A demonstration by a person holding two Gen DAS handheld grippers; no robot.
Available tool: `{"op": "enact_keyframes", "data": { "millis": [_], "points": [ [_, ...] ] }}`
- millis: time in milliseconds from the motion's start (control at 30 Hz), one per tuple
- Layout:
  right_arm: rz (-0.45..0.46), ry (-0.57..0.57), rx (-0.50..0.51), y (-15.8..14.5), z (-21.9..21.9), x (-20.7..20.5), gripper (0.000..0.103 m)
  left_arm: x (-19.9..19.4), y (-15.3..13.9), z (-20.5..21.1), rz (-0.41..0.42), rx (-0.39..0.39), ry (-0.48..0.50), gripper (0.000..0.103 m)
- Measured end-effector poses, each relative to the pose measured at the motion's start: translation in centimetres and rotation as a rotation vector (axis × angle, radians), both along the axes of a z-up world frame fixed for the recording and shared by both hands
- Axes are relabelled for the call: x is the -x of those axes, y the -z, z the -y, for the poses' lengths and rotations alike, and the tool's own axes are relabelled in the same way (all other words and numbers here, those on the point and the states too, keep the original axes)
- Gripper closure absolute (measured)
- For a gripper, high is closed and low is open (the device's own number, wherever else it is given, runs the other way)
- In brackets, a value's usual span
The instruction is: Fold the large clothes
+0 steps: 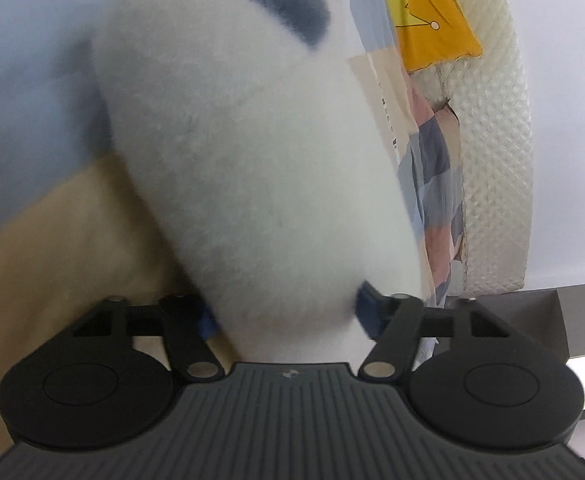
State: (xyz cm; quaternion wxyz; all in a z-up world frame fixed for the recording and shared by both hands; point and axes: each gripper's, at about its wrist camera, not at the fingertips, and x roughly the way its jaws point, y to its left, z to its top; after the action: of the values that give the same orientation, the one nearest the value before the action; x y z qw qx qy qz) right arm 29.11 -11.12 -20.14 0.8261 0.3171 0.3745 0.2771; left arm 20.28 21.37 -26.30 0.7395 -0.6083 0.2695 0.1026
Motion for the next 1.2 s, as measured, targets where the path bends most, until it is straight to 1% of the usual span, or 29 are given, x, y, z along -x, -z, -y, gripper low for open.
{"op": "enact_keyframes", "data": {
  "millis": [67,100,167,200,300,333,433,567,700,800,900,1033,1133,1200],
  "points": [
    [-0.051,-0.042,-0.059,0.7,-0.4,-0.1,0.027,-0.1,-0.7,0.5,-0.004,-0.076,0.010,0.051],
    [-0.070,-0.054,-0.079,1.0,-0.6,0.0,0.027,-0.1,-1.2,0.8,-0.001,-0.107,0.013,0.053],
    [-0.099,-0.080,-0.111,1.5,-1.2,0.1,0.022,-0.1,-1.6,0.8,0.007,-0.125,0.012,0.058],
    [-0.111,-0.089,-0.129,1.7,-1.5,0.2,0.015,-0.2,-1.7,0.8,0.009,-0.128,0.013,0.058],
    [-0.159,-0.113,-0.157,2.4,-2.3,0.0,0.013,-0.1,-1.7,0.8,0.018,-0.113,0.011,0.060],
    [-0.171,-0.126,-0.170,2.6,-2.5,-0.1,0.008,-0.3,-1.7,0.7,0.020,-0.109,0.011,0.061],
    [-0.207,-0.136,-0.208,3.0,-3.1,-0.9,0.008,-0.2,-1.7,0.7,0.026,-0.102,0.011,0.061],
    [-0.292,-0.114,-0.247,4.6,-3.5,-2.4,0.008,-0.9,-1.5,0.4,0.031,-0.079,0.009,0.061],
    [-0.400,-0.077,-0.306,6.3,-3.5,-3.4,0.008,-1.3,-1.6,0.3,0.031,-0.080,0.012,0.061],
    [-0.447,-0.050,-0.326,7.2,-3.2,-3.8,0.008,-1.1,-1.4,0.1,0.034,-0.070,0.010,0.061],
    [-0.491,-0.003,-0.382,8.0,-2.5,-4.2,0.010,-0.4,-1.2,-0.2,0.036,-0.062,0.013,0.061],
    [-0.458,0.097,-0.396,7.8,-0.8,-3.7,0.010,-0.4,-1.0,-0.3,0.039,-0.050,0.013,0.061],
    [-0.415,0.200,-0.382,7.2,1.2,-3.3,0.010,-0.4,-1.1,-0.3,0.040,-0.042,0.013,0.061],
    [-0.405,0.261,-0.398,7.1,2.5,-2.9,0.010,-0.4,-1.0,-0.3,0.040,-0.034,0.012,0.061]
  ]
}}
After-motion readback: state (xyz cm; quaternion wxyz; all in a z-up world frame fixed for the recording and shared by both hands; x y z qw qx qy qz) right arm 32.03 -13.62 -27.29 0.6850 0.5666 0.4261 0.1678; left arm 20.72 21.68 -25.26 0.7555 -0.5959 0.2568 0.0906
